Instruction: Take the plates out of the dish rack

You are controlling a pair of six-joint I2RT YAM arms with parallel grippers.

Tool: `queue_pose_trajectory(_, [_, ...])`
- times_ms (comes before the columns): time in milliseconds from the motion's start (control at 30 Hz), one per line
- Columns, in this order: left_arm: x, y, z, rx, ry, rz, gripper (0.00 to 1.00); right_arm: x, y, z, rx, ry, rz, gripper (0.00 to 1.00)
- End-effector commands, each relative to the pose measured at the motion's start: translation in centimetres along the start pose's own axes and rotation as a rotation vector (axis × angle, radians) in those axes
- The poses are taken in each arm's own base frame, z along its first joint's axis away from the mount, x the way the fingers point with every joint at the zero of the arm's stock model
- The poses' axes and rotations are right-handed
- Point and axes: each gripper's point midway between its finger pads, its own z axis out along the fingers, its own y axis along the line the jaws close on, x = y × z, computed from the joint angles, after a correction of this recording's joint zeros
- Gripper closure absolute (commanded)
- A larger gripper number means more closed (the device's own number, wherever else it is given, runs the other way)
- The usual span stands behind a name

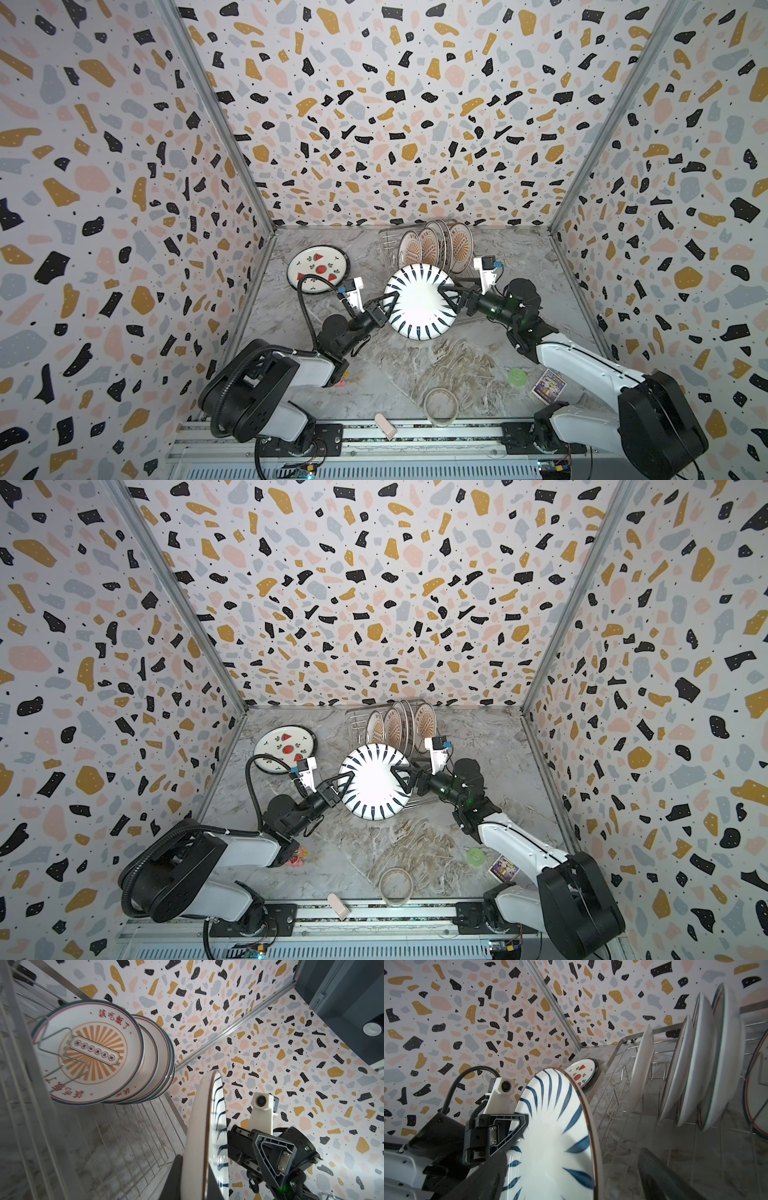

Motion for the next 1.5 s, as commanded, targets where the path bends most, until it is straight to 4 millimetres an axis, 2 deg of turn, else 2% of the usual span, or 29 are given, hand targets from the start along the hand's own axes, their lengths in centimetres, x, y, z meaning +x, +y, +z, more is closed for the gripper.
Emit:
queue_pose_trajectory(0, [-4.5,-3.2,-0.8,0.093,-0.173,0.048,1.0,-1.2,-0.2,-0.5,0.131,-0.066,-0.103,0.01])
queue_pose_trajectory(267, [-7.9,-1.0,-2.6,0.01,-0.27,0.047,1.0,-1.3,2.4,-0.2,0.143,-0.127,-0.187,0.01])
queue_pose_trajectory(400, [-9.6,0.5,-4.0,-0.047,-0.33,0.04,1.0,-1.4,2.1,0.8,0.242,-0.139,-0.194,0.01])
queue_pose_trajectory(533, [-10.8,1.2,-5.3,-0.06,-0.386,0.02,1.0,-0.9,2.9,2.2,0.267,-0.127,-0.248,0.01])
queue_pose_trajectory(633, [-11.5,1.6,-5.9,-0.072,-0.411,0.008,1.0,-0.5,4.1,3.6,0.234,-0.11,-0.276,0.01])
queue_pose_trajectory(833, [-13.3,3.4,-7.7,-0.134,-0.498,-0.041,1.0,-0.3,8.3,5.5,0.063,-0.123,-0.354,0.01])
queue_pose_trajectory(1133, [-15.8,4.1,-9.9,-0.187,-0.626,-0.076,1.0,0.9,8.2,10.9,0.091,-0.022,-0.372,0.01])
queue_pose_trajectory(1267, [-16.7,5.9,-11.3,-0.289,-0.699,-0.105,1.0,1.4,8.3,13.0,0.091,0.004,-0.386,0.01])
queue_pose_trajectory(1467, [-17.6,7.4,-13.6,-0.369,-0.813,-0.133,1.0,2.0,8.1,16.3,0.089,0.038,-0.394,0.01])
